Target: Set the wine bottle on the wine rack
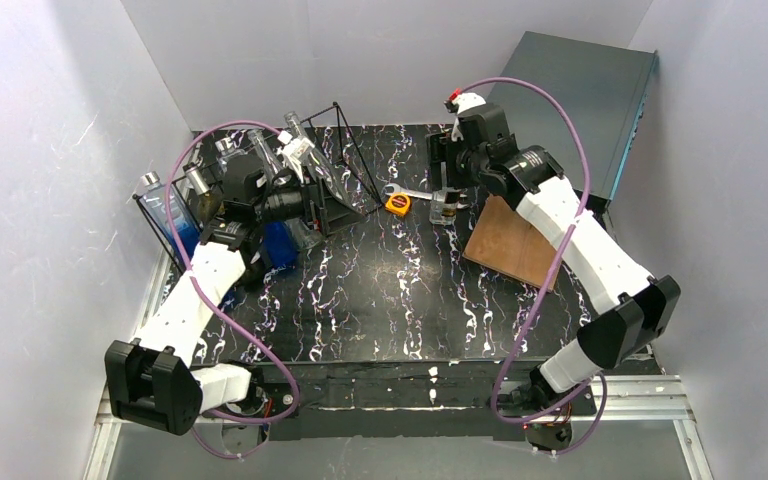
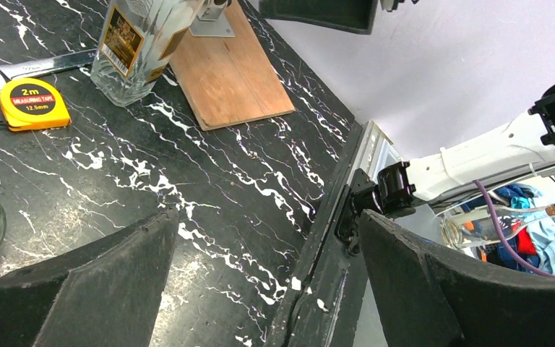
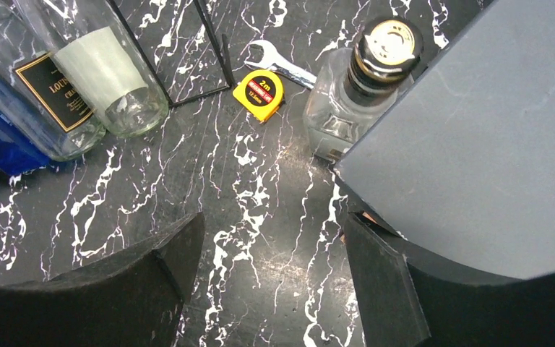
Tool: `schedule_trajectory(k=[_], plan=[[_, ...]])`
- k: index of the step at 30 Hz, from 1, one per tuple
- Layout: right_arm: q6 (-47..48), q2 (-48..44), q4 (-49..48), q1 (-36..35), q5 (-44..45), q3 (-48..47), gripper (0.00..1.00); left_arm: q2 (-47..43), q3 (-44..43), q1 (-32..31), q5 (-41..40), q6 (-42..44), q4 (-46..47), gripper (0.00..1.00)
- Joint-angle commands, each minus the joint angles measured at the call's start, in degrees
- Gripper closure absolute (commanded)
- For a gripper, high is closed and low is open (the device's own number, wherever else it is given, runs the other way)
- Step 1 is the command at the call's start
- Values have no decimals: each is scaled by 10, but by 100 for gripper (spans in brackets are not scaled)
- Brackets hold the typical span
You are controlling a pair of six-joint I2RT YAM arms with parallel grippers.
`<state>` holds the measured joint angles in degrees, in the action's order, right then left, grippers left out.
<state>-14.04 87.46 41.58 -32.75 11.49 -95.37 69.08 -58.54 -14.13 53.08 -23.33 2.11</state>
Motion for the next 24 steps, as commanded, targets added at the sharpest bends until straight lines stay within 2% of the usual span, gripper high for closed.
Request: schedule_trajectory(k=[1, 6, 10, 12, 15, 17, 21, 24], plan=[[52, 16, -113, 48, 86, -50, 19, -18, 4, -4, 2, 14, -2, 6], [39, -29, -109, 48, 71, -5, 12, -15, 3, -5, 2, 12, -2, 6], [19, -73, -93, 48, 27, 16, 7, -15, 6, -19, -13, 17, 4, 9], [15, -98, -82, 48, 21, 27, 5, -22, 12, -37, -35, 33, 7, 9], [20, -136, -66, 48, 39, 44, 3, -36, 28, -83, -109, 91, 18, 8], [25, -165, -55, 48, 53, 56, 2, -37, 44, -115, -158, 97, 59, 7], [32, -212, -41, 48, 71, 74, 2, -6, 88, -128, -216, 19, 226, 6], [33, -245, -32, 48, 72, 87, 2, 41, 62, -153, -272, 38, 253, 6]])
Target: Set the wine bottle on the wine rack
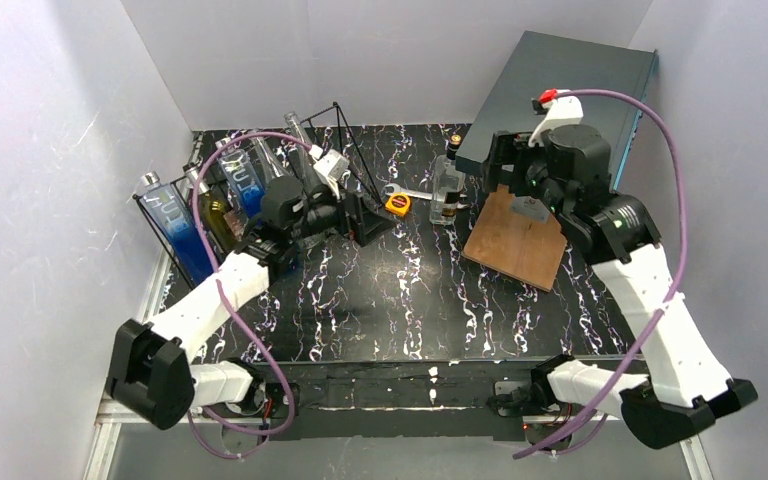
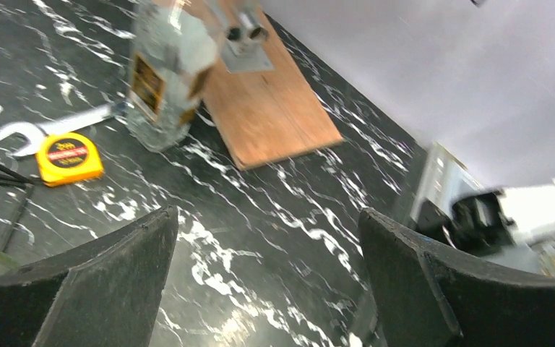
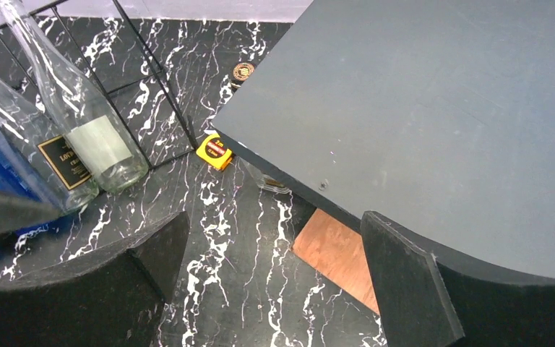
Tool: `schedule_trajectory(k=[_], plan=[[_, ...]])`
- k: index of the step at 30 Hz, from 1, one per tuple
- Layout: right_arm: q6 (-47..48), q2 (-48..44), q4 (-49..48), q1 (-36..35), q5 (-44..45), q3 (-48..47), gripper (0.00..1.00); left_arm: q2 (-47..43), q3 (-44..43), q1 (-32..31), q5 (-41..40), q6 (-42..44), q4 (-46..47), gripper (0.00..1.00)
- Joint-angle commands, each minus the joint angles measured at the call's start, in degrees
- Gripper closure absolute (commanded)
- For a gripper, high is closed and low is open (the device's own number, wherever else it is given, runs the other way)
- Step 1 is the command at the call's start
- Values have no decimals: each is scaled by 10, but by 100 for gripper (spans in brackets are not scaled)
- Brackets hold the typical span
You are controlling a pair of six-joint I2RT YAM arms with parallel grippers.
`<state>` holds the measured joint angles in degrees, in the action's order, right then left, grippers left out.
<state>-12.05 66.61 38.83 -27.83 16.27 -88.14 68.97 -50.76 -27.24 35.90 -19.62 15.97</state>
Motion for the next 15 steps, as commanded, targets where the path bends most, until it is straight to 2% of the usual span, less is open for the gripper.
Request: schedule_trajectory(k=[1, 3, 8, 15], plan=[[12, -46, -1, -1, 20, 19, 2, 63, -26, -33, -115, 16, 129, 6], [9, -63, 10, 0, 10, 22, 2, 112, -53, -45, -126, 37, 153, 6], [-1, -105, 34, -1, -33, 37, 2, 229, -146, -47, -93, 91, 168, 10], [-7, -151, 57, -1, -37, 69, 2, 362, -265, -49, -65, 98, 168, 15]])
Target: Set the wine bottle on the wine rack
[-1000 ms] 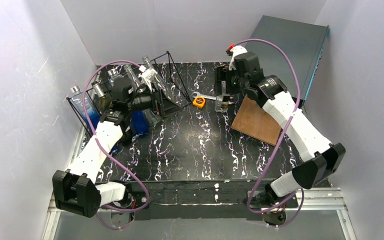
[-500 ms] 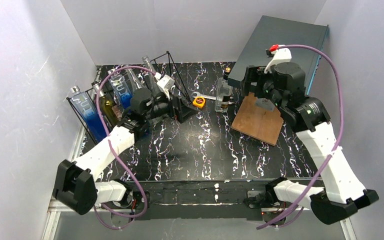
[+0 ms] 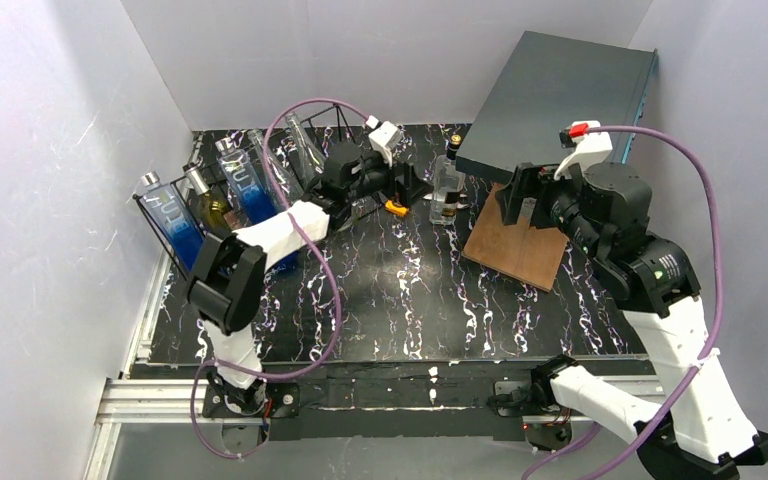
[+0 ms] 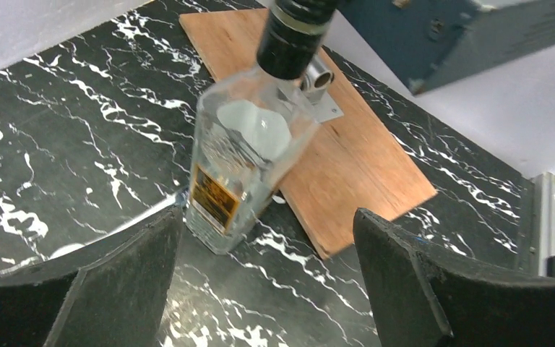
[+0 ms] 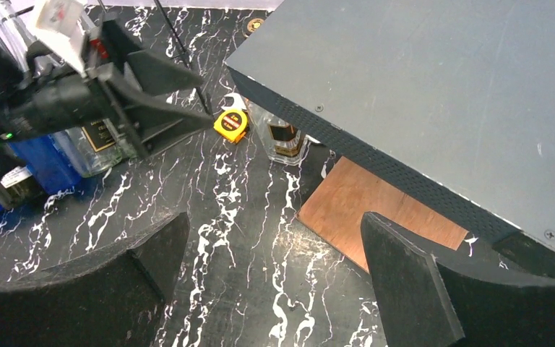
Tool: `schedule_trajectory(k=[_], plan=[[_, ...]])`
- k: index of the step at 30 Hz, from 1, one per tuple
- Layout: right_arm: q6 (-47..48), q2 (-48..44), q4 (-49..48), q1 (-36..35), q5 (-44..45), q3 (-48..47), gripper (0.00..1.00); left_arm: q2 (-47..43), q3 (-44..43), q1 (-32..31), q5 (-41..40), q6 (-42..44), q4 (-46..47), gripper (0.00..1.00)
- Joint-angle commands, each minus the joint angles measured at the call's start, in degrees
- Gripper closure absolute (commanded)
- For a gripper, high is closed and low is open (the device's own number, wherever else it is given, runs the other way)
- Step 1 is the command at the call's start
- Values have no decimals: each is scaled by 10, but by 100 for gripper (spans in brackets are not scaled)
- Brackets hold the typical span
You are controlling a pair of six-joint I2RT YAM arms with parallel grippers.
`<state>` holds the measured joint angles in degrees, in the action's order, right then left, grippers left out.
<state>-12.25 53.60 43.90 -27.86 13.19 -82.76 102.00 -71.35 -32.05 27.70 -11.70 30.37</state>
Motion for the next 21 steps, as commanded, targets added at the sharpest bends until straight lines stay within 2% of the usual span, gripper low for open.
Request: schedule_trajectory(k=[1, 8, 21], plan=[[-6, -24, 7, -1, -5, 18, 2, 41, -72, -2, 20, 18, 25, 16], [-15, -45, 12, -1, -25, 49, 2, 108, -151, -14, 32, 13, 29, 21], [-18, -67, 21, -1, -26, 79, 2, 170, -224, -40, -61, 22, 32, 23]])
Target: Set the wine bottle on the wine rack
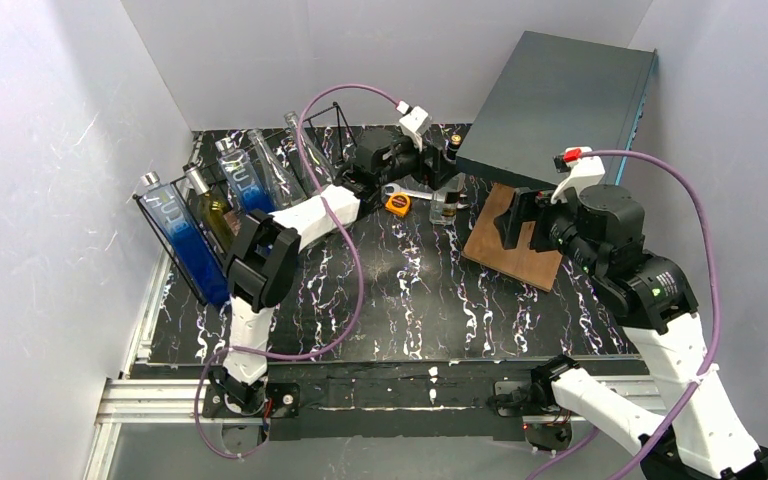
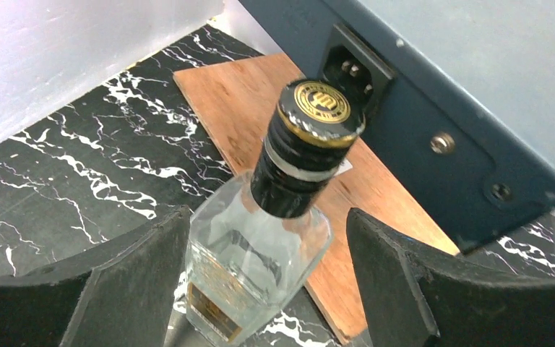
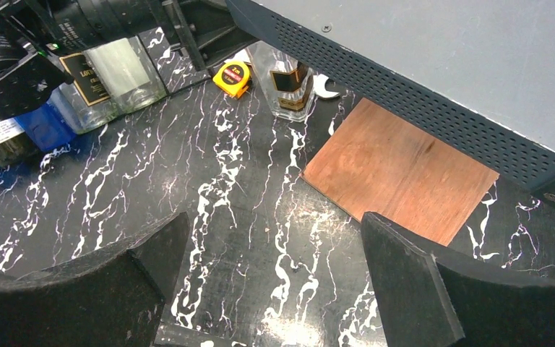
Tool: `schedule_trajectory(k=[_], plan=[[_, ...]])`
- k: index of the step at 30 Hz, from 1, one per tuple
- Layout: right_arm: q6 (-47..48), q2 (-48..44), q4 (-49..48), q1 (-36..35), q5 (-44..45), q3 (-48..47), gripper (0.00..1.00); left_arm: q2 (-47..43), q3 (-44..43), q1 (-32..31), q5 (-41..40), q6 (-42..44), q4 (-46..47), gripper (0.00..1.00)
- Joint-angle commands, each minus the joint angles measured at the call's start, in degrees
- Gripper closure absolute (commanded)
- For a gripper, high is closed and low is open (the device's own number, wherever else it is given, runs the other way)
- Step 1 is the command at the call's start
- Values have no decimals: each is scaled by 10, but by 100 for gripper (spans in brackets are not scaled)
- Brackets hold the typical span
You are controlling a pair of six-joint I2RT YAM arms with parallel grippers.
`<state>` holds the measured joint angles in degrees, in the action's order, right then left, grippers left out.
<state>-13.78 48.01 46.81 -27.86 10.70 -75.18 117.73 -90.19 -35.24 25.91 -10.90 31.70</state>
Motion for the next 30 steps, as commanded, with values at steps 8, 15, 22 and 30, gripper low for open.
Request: schedule_trajectory(k=[8, 15, 22, 30], plan=[[-2, -24, 10, -1, 17, 2, 2, 40, -51, -13, -101, 16, 19, 42], [-1, -26, 12, -1, 17, 6, 2, 30, -43, -14, -131, 14, 19, 77], [-5, -41, 11, -1, 17, 23, 2, -39, 9, -13, -163, 24, 18, 100], [-8, -49, 10, -1, 12, 39, 2, -107, 32, -13, -190, 48, 4, 100]])
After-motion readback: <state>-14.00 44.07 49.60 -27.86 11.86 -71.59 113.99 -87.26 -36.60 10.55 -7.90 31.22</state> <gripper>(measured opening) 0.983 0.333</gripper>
